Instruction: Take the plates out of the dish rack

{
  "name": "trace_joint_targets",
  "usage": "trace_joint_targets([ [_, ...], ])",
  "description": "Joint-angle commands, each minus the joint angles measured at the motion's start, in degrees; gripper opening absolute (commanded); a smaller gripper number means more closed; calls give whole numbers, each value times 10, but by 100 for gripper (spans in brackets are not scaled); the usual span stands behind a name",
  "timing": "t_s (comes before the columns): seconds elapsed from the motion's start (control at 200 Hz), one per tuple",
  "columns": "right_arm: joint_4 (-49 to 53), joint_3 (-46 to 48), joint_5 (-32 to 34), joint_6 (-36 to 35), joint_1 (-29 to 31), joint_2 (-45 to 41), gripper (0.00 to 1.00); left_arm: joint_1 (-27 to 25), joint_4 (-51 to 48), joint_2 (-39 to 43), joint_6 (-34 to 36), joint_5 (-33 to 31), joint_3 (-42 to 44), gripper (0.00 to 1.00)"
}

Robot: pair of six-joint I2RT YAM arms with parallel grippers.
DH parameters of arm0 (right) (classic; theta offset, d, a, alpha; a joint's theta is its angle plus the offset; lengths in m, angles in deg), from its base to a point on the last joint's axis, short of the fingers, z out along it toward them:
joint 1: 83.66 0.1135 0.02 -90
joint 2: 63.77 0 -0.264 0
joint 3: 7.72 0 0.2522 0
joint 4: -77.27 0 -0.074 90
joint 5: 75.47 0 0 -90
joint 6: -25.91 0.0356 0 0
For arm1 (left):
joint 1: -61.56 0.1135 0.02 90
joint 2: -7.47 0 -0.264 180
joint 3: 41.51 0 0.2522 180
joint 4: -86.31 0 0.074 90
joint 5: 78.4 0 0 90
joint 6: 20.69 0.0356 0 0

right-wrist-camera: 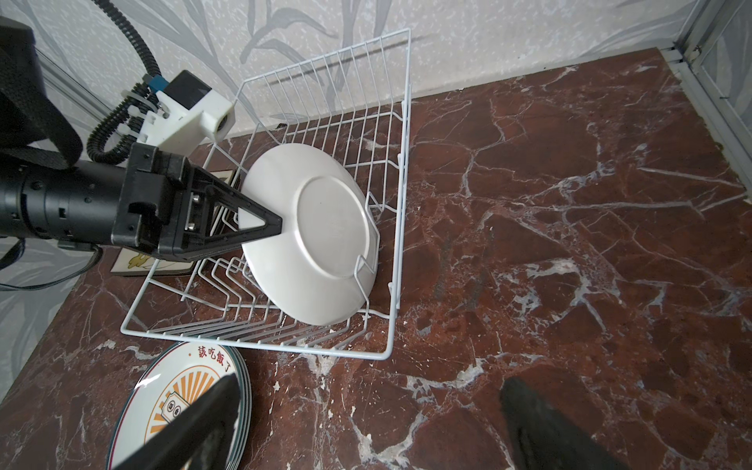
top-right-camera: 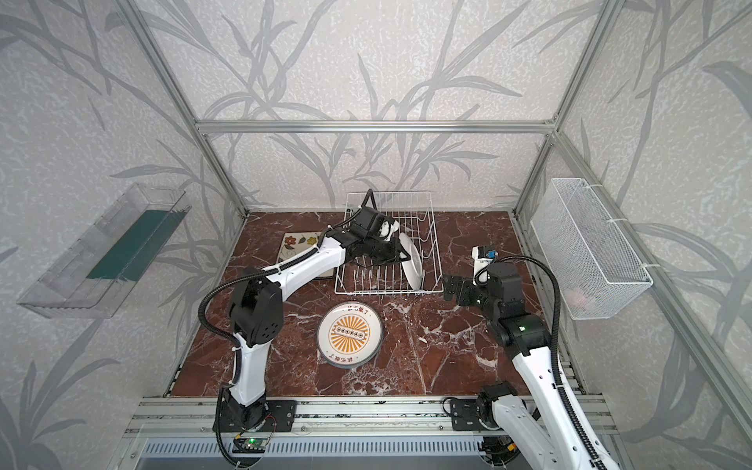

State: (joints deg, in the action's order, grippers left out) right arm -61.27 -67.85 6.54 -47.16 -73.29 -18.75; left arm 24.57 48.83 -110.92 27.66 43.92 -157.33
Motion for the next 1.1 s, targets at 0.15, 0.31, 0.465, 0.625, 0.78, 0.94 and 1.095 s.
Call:
trace_joint_targets([
  [0.15, -12, -3, -2, 0, -4, 1, 99, -2, 39, 10, -28, 23, 3, 6],
  [0.31, -12, -7, -2, 0, -4, 0, 99, -1, 55, 20, -37, 27, 20, 0],
  [0.465, -20, -3, 3, 15, -3, -9, 99, 1, 75, 30, -46, 32, 31, 0],
  [0.625, -23, 1, -1, 29, -3, -11, 99, 4, 116, 44, -77, 55, 44, 0],
  [0.78, -16, -6, 0, 27, -4, -8, 99, 7, 106, 58, -80, 53, 35, 0],
  [0.94, -17, -7, -3, 26, -4, -6, 99, 10, 59, 72, -51, 48, 2, 0],
  [1.095, -24, -6, -6, 31, -4, -4, 99, 11, 16, 81, -27, 37, -21, 0],
])
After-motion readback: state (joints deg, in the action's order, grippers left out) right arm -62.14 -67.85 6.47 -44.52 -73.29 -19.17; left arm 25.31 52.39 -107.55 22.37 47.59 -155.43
